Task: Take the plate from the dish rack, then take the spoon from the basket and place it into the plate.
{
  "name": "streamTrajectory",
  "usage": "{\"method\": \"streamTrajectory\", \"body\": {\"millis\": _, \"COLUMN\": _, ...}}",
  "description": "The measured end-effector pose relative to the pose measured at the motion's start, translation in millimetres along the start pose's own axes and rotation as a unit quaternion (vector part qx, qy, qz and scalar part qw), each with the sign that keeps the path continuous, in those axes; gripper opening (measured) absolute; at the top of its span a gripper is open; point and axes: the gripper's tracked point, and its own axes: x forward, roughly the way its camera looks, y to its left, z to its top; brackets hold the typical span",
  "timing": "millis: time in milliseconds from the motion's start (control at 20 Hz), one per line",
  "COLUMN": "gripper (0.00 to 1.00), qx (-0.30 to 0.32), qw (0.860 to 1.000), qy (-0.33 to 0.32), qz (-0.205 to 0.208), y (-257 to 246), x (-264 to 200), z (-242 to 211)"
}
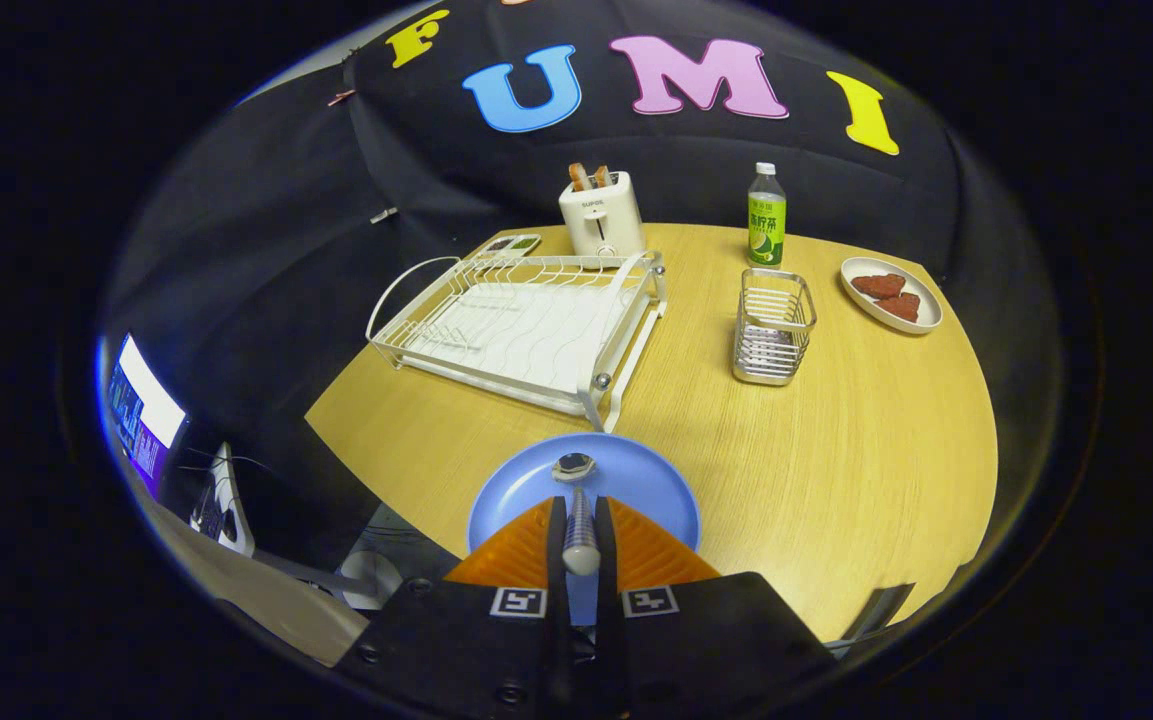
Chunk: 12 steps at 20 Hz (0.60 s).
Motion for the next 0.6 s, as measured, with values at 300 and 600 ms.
{"method": "streamTrajectory", "body": {"millis": 300, "gripper": 0.13, "qx": 0.006, "qw": 1.000, "qy": 0.014, "qz": -0.004, "y": -4, "x": 17, "z": -19}}
{"method": "streamTrajectory", "body": {"millis": 600, "gripper": 0.17, "qx": -0.006, "qw": 0.998, "qy": 0.060, "qz": -0.008, "y": -10, "x": 25, "z": -56}}
